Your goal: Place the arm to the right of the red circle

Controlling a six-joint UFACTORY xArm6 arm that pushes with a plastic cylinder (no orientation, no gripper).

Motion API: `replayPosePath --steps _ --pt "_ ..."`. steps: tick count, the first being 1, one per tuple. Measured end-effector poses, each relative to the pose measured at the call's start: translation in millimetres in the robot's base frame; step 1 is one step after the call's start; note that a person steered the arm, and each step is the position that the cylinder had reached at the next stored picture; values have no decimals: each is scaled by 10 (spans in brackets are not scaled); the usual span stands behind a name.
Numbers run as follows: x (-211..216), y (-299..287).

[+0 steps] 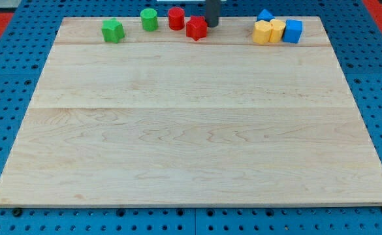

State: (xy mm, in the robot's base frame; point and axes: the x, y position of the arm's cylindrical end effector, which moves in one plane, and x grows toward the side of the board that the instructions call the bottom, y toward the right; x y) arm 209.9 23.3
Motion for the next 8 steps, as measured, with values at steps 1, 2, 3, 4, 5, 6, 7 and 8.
replayPosePath --steps 1,2,3,4,5,6,7,8 --pt "104 -277" --pt "606 -301" --pt "802 -239" --pt "627 -190" --pt "527 -82" --pt "228 211" --pt "-157 380" --pt "-180 371"
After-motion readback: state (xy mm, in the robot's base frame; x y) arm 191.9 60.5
